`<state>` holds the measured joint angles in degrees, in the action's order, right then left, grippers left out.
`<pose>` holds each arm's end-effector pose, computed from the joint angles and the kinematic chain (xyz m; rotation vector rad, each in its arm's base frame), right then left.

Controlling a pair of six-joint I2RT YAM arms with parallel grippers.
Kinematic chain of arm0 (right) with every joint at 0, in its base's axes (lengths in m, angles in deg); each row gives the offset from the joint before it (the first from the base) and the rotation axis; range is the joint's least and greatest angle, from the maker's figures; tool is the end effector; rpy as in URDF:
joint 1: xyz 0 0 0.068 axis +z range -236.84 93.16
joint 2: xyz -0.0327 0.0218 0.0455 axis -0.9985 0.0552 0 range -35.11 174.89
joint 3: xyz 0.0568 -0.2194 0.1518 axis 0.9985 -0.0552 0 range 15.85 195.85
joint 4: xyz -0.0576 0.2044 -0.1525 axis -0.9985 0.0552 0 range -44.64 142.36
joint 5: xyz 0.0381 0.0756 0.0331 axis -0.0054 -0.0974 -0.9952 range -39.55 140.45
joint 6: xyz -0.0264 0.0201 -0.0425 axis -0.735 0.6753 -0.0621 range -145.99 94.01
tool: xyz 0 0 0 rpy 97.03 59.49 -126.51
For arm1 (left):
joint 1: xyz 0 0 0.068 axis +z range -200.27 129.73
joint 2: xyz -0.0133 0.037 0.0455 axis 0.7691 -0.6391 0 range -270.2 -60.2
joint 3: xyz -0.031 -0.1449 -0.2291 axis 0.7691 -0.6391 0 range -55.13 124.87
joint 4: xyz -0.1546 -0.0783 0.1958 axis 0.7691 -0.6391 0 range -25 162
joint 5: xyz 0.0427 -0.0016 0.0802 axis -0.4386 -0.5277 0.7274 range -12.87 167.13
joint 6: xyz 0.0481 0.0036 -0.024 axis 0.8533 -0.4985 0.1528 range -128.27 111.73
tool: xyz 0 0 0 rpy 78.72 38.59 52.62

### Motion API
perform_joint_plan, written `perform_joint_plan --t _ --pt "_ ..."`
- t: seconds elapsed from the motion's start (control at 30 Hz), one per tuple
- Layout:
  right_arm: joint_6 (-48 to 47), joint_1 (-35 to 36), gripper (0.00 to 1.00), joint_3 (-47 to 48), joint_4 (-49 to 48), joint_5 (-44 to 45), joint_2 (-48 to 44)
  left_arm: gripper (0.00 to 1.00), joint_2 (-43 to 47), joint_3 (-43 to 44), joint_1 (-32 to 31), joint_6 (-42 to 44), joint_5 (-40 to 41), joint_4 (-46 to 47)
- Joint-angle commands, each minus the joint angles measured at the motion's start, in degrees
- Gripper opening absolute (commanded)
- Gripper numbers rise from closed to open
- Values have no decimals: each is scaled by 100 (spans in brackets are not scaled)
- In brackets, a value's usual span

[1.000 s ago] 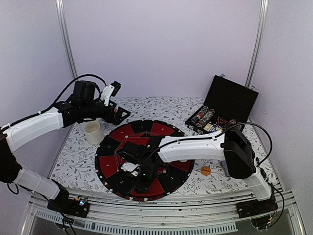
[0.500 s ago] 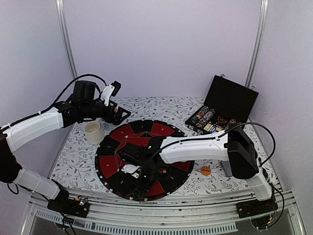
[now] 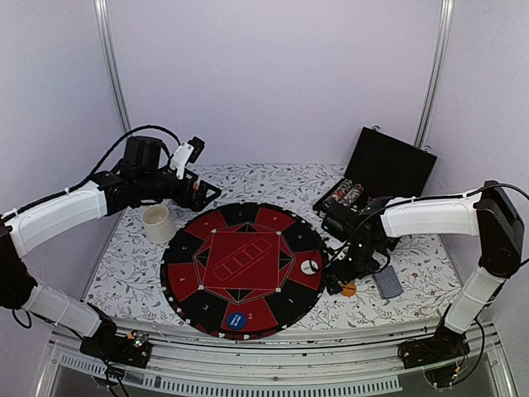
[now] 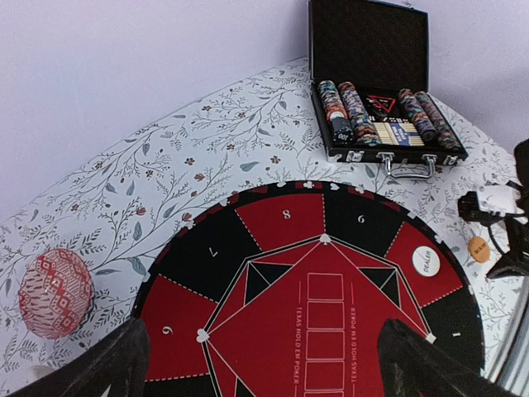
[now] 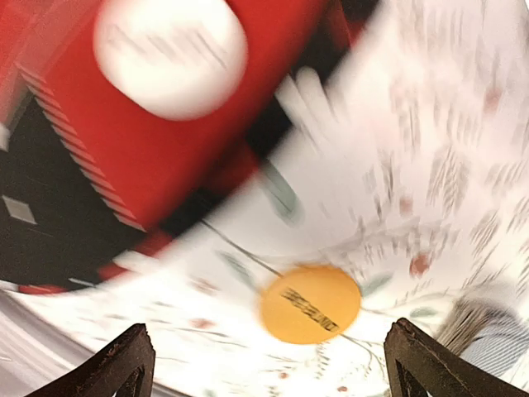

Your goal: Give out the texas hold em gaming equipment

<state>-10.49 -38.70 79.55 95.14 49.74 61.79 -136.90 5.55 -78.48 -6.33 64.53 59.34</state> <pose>0.2019 0.2259 0.1828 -0.8556 2.9191 0.1145 0.2666 -0.1517 0.3083 0.6764 1.9857 -0.5071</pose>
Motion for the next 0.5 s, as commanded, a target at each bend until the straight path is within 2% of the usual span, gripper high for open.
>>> perform_joint_plan --t 0.0,0.23,0.47 --pt "-32 -54 99 -434 -100 -15 24 98 33 -21 41 44 -23 104" --pt "-130 -163 98 -397 -175 85 464 98 -11 -11 39 59 -1 92" --pt "-8 -215 75 -227 90 426 795 98 11 -22 44 66 3 84"
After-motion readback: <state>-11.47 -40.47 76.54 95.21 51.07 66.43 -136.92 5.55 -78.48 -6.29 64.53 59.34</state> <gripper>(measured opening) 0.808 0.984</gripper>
